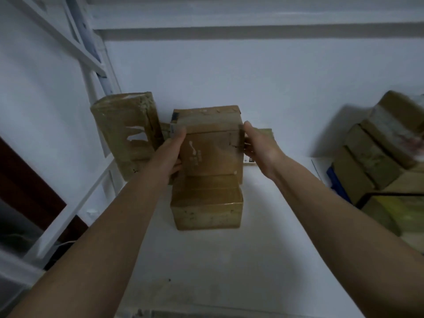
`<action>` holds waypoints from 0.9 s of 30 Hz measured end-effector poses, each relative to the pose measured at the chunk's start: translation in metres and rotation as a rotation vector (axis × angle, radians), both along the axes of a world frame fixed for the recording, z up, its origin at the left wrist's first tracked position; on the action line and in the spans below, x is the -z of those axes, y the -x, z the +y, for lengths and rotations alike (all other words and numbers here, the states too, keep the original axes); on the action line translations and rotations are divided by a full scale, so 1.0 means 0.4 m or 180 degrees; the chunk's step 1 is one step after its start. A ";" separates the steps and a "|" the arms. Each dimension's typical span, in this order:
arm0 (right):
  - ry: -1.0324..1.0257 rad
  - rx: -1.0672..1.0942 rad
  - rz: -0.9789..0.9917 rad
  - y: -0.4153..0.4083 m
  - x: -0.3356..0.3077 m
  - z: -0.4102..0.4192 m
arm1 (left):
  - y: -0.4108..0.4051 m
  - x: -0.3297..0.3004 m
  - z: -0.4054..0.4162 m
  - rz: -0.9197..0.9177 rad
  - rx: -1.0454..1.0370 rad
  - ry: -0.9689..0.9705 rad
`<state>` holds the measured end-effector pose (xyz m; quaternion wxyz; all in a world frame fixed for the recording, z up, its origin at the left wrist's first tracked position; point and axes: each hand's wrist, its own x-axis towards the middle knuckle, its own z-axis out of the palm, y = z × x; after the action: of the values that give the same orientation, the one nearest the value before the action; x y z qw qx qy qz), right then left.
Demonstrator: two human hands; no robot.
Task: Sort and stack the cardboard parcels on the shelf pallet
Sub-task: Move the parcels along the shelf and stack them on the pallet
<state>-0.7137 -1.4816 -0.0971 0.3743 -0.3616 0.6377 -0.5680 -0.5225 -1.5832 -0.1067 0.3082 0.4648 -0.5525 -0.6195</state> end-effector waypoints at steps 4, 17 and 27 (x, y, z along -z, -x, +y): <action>0.0265 0.0488 0.0263 0.017 -0.076 0.066 | 0.026 -0.068 0.042 0.0434 0.0262 0.0260; 0.0356 0.1435 0.0446 -0.077 -0.093 0.317 | 0.042 -0.099 0.233 0.0991 0.0686 0.0446; 0.0304 0.1664 0.0745 -0.124 -0.079 0.496 | -0.004 -0.053 0.325 0.1349 0.1881 0.0310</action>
<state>-0.6641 -1.2832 -0.0655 0.1217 -0.2653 0.7206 -0.6289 -0.5209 -1.4533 -0.0857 0.2453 0.1313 -0.6156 -0.7373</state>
